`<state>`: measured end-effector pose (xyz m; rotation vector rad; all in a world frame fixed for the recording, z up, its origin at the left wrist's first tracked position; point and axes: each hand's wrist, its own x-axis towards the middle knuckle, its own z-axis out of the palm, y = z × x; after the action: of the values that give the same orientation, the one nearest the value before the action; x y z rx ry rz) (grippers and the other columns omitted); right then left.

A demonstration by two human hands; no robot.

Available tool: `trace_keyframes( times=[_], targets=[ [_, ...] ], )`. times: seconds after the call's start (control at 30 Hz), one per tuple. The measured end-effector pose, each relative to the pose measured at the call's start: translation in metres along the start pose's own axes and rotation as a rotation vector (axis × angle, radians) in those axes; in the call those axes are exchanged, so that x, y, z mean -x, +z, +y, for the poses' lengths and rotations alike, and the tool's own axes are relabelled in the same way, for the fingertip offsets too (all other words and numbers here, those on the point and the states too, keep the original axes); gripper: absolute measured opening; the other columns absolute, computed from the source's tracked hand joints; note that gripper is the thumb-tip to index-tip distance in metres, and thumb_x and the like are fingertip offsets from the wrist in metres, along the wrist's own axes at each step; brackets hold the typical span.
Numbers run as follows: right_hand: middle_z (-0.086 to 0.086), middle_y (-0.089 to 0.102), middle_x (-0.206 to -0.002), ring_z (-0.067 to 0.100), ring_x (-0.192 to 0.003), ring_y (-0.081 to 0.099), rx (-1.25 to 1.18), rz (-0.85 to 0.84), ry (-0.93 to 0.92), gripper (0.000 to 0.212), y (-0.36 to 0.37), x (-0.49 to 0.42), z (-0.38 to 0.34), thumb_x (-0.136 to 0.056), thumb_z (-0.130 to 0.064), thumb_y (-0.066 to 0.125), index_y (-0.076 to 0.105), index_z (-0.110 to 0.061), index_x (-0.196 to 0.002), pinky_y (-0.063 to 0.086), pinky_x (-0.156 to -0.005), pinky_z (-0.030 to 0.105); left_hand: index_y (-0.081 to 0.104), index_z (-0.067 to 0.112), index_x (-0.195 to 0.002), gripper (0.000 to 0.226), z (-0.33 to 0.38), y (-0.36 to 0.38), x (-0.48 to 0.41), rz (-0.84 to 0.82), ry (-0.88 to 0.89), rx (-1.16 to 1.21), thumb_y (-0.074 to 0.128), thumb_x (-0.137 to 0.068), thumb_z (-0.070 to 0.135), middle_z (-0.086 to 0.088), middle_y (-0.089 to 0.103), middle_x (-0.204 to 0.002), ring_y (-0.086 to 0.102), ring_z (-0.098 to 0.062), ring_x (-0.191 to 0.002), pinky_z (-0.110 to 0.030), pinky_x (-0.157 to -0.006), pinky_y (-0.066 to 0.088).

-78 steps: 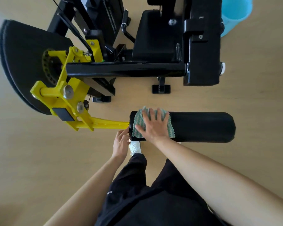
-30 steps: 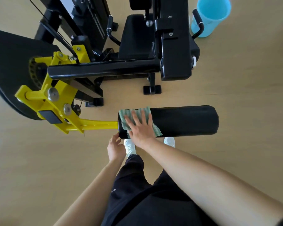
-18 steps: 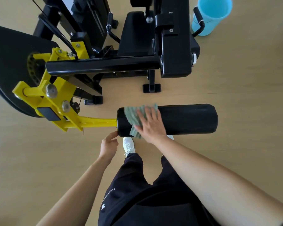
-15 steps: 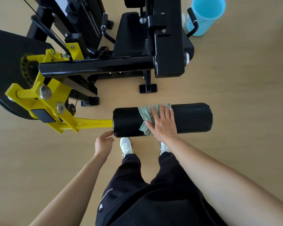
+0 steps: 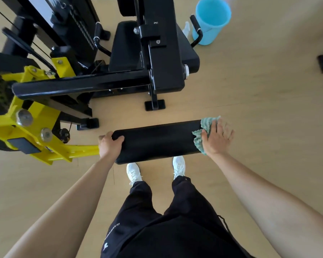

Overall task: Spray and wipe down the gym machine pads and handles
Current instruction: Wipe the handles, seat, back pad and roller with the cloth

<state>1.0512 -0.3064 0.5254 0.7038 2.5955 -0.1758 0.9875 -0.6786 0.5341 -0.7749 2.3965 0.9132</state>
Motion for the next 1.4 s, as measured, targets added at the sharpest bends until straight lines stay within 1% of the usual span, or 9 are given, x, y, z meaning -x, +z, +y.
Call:
trace_keyframes(
  times=[0.37,0.47,0.67,0.8,0.93,1.07,1.17,1.23,1.4],
  targets=[
    [-0.003,0.014,-0.172,0.029,-0.159,0.003,0.0,-0.16,-0.558,0.059,0.013,0.028,-0.125,-0.109,-0.047,0.02,0.016,-0.025,-0.164,-0.001,-0.126,0.055,0.058,0.016,-0.144,0.054,-0.019,-0.012,0.025,0.015,0.076,0.078,0.073,-0.093,0.022,-0.011,0.056,-0.132,0.061,-0.029,-0.112,-0.037,-0.094,0.05],
    [-0.005,0.007,-0.173,0.028,-0.16,-0.002,0.012,-0.226,-0.689,0.059,0.021,0.051,-0.172,-0.11,-0.045,0.021,0.01,-0.025,-0.165,-0.005,-0.125,0.055,0.063,0.017,-0.139,0.049,-0.03,-0.015,0.034,0.017,0.058,0.13,0.062,-0.092,0.004,-0.006,0.061,-0.13,0.06,-0.017,-0.097,-0.03,-0.086,0.045],
    [-0.011,-0.015,-0.171,0.029,-0.156,-0.023,0.062,-0.308,-0.927,0.064,0.041,0.09,-0.231,-0.109,-0.051,0.022,-0.003,-0.03,-0.165,-0.017,-0.125,0.055,0.067,0.011,-0.127,0.043,-0.053,-0.014,0.064,0.012,0.003,0.184,0.054,-0.091,-0.007,-0.003,0.068,-0.121,0.068,-0.017,-0.1,-0.016,-0.075,0.044],
    [-0.006,-0.021,-0.171,0.033,-0.154,-0.027,0.142,-0.235,-1.032,0.073,0.055,0.099,-0.223,-0.107,-0.055,0.032,-0.008,-0.033,-0.164,-0.018,-0.124,0.055,0.066,0.015,-0.129,0.048,-0.064,-0.011,0.076,-0.031,-0.044,0.176,0.05,-0.09,-0.008,-0.003,0.07,-0.12,0.066,-0.015,-0.1,-0.028,-0.083,0.045],
    [0.007,-0.019,-0.17,0.033,-0.155,-0.023,0.076,-0.122,-0.848,0.062,0.05,0.084,-0.185,-0.109,-0.05,0.009,-0.016,-0.03,-0.162,-0.006,-0.128,0.054,0.069,0.017,-0.126,0.041,-0.062,-0.015,0.068,-0.027,-0.1,0.163,0.053,-0.092,0.0,-0.005,0.071,-0.1,0.061,-0.022,-0.085,-0.033,-0.075,0.045],
    [0.011,0.003,-0.173,0.028,-0.159,-0.007,-0.049,-0.038,-0.523,0.061,0.038,0.06,-0.129,-0.11,-0.046,0.006,0.002,-0.021,-0.165,-0.002,-0.13,0.048,0.072,0.019,-0.115,0.033,-0.059,-0.017,0.06,-0.002,-0.127,0.115,0.056,-0.089,0.006,0.0,0.067,-0.077,0.056,-0.022,-0.067,-0.034,-0.067,0.045],
    [0.011,0.007,-0.173,0.026,-0.16,-0.004,-0.121,0.016,-0.278,0.063,0.03,0.04,-0.091,-0.109,-0.044,0.011,0.012,-0.016,-0.165,-0.005,-0.129,0.045,0.073,0.021,-0.107,0.021,-0.053,-0.017,0.061,0.03,-0.126,0.078,0.059,-0.093,0.017,0.002,0.07,-0.086,0.061,-0.019,-0.075,-0.034,-0.074,0.047],
    [0.013,0.004,-0.173,0.028,-0.16,-0.006,-0.182,0.056,-0.109,0.063,0.025,0.026,-0.07,-0.11,-0.042,0.017,0.013,-0.013,-0.165,-0.008,-0.128,0.045,0.074,0.022,-0.101,0.017,-0.049,-0.017,0.061,0.054,-0.124,0.033,0.058,-0.094,0.024,-0.004,0.071,-0.092,0.063,-0.029,-0.083,-0.036,-0.078,0.049],
    [0.02,-0.002,-0.172,0.033,-0.159,-0.011,-0.263,0.067,0.171,0.074,0.012,0.002,-0.042,-0.108,-0.051,0.019,0.006,-0.005,-0.164,-0.004,-0.128,0.053,0.066,0.014,-0.077,0.034,-0.023,-0.024,0.052,0.072,-0.193,-0.151,0.053,-0.094,0.041,-0.009,0.059,-0.075,0.056,-0.036,-0.081,-0.035,-0.074,0.041]
  ],
)
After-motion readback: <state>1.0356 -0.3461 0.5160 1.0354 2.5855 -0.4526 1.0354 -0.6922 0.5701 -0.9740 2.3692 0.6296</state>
